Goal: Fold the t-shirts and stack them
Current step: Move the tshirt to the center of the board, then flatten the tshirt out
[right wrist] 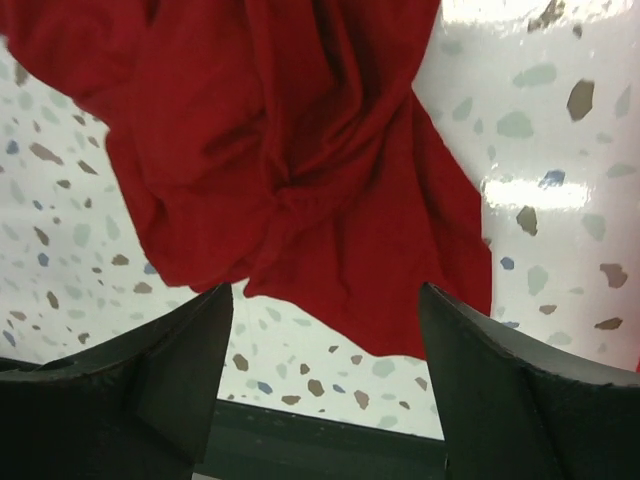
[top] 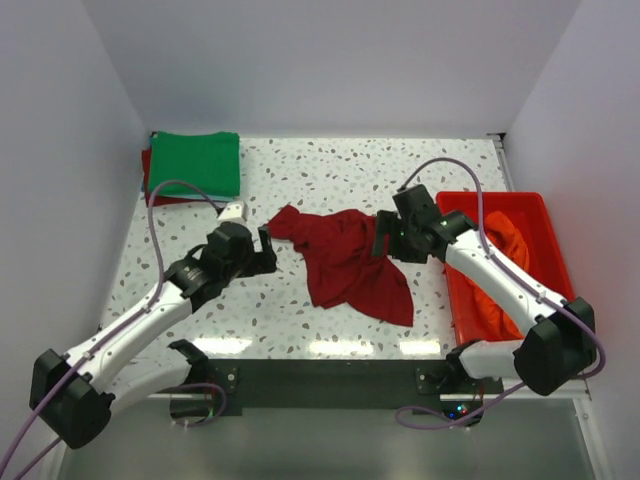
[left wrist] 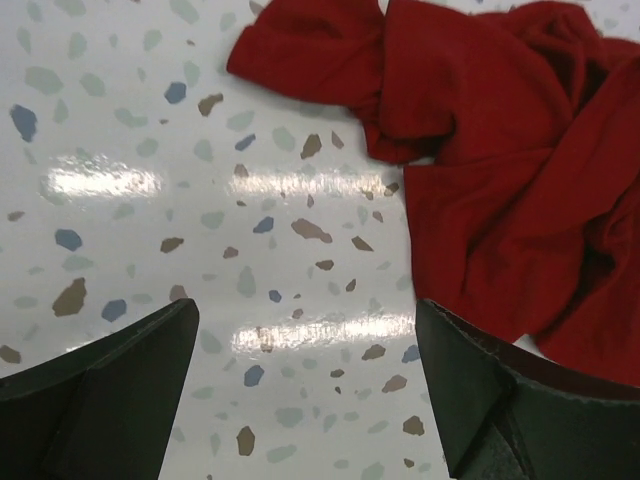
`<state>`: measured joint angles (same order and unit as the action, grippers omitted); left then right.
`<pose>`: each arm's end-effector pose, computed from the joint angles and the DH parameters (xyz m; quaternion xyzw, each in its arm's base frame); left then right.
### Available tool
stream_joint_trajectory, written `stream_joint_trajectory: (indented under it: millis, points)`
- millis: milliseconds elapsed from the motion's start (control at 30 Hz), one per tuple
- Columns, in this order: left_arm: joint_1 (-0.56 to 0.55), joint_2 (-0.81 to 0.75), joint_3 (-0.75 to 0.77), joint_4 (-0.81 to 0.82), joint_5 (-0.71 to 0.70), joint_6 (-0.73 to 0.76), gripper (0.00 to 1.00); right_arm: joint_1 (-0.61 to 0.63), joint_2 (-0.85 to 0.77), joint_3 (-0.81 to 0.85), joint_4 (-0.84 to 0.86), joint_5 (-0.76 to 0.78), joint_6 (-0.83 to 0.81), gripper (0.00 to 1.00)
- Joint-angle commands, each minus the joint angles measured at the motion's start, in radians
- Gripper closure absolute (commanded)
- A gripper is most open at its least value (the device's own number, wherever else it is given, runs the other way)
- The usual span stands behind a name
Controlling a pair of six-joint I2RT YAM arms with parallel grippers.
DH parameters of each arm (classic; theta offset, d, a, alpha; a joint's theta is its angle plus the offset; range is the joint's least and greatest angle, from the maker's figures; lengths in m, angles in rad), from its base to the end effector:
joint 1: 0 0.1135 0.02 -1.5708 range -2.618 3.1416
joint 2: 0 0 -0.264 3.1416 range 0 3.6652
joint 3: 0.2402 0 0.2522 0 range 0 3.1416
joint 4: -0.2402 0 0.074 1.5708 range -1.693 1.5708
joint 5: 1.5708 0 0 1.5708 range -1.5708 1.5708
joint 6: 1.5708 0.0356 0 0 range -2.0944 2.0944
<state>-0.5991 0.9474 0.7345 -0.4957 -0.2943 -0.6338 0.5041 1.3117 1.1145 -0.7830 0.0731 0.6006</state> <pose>0.1710 -0.1043 0.2644 -0.0768 0.8975 -0.1303 0.4143 0.2336 0.1259 0.2886 0.0567 0.9544 0.1228 0.2659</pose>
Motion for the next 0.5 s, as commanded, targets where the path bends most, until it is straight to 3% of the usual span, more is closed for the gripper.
stream_joint_trajectory:
  millis: [0, 133, 467]
  points:
    - [-0.007, 0.048, -0.046, 0.115, 0.124, -0.056, 0.06, 0.005, -0.06, -0.079, 0.097, -0.072, 0.056, 0.23]
    - [-0.007, 0.117, -0.078, 0.25, 0.167, -0.109, 0.05, 0.007, -0.088, -0.203, 0.09, -0.072, 0.06, 0.27]
    - [0.001, 0.367, 0.009, 0.48, 0.268, -0.101, 0.02, 0.005, -0.16, -0.406, 0.088, -0.052, 0.106, 0.29]
